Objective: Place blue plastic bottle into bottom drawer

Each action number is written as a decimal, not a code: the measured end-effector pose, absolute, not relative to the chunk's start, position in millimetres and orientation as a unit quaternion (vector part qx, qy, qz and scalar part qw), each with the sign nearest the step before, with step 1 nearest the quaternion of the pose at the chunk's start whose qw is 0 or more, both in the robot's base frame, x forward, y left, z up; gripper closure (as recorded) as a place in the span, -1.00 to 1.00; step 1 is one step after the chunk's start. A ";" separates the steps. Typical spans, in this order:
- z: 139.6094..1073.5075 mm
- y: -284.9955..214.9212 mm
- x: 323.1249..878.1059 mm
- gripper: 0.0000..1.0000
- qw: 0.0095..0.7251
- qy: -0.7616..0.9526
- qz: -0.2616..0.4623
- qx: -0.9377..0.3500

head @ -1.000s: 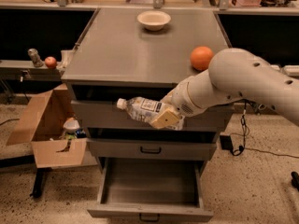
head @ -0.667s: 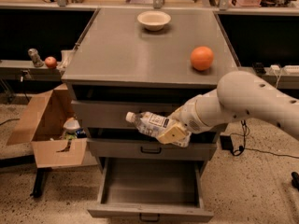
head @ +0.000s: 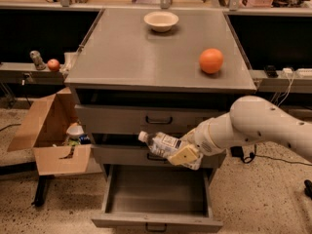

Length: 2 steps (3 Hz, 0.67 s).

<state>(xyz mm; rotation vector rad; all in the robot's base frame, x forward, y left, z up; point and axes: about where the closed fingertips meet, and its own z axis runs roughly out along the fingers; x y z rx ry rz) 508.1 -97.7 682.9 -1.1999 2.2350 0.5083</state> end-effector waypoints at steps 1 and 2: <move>643.5 -115.9 507.9 1.00 0.271 0.838 0.198 -0.431; 591.1 -140.4 504.8 1.00 0.260 0.848 0.221 -0.405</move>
Offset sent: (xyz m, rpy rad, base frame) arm -0.0077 -0.0764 -0.1684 0.1135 0.1620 -0.1120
